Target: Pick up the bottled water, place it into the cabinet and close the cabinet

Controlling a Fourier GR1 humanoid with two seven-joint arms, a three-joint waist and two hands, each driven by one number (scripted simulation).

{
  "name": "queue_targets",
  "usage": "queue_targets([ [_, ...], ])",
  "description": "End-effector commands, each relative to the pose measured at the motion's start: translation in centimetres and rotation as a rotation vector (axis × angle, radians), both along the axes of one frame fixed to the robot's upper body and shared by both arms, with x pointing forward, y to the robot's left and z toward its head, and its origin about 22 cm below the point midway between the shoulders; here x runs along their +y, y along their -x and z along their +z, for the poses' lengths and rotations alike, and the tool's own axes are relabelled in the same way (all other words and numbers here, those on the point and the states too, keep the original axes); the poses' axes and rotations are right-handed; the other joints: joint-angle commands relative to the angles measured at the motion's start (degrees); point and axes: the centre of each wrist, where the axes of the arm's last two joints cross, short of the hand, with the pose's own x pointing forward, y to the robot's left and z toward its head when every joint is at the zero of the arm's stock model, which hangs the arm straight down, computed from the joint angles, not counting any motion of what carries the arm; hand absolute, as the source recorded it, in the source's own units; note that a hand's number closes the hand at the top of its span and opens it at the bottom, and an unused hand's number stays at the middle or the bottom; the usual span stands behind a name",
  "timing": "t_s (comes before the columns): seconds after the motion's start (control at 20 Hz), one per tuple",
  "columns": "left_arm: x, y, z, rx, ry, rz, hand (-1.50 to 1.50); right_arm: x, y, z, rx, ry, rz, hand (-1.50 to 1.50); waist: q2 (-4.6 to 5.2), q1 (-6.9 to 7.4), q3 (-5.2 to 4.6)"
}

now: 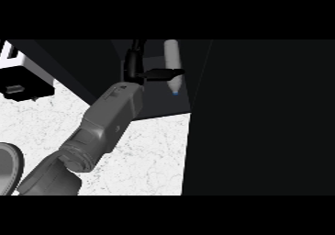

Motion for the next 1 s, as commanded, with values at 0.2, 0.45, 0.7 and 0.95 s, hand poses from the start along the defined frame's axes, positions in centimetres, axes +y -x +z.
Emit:
queue_targets([
  [0.2,-0.9,0.4,-0.2,-0.105,0.057,-0.062,1.50,0.0,0.0,0.2,0.001,0.010,-0.013,-1.50,-0.96,1.62,0.01],
  [0.45,-0.5,1.3,-1.9,-0.094,0.127,-0.091,1.50,-0.2,0.5,-0.5,0.005,0.042,0.003,-1.50,-1.60,2.87,0.07],
  [0.7,-0.7,1.9,-2.6,-0.090,0.157,-0.114,1.50,0.7,1.0,0.1,0.009,0.081,0.032,-1.50,-2.01,3.29,0.05],
  [0.95,-0.9,3.8,-4.6,-0.060,0.235,-0.160,1.50,1.5,0.7,1.1,0.018,0.081,0.013,-1.50,-2.73,6.01,0.05],
])
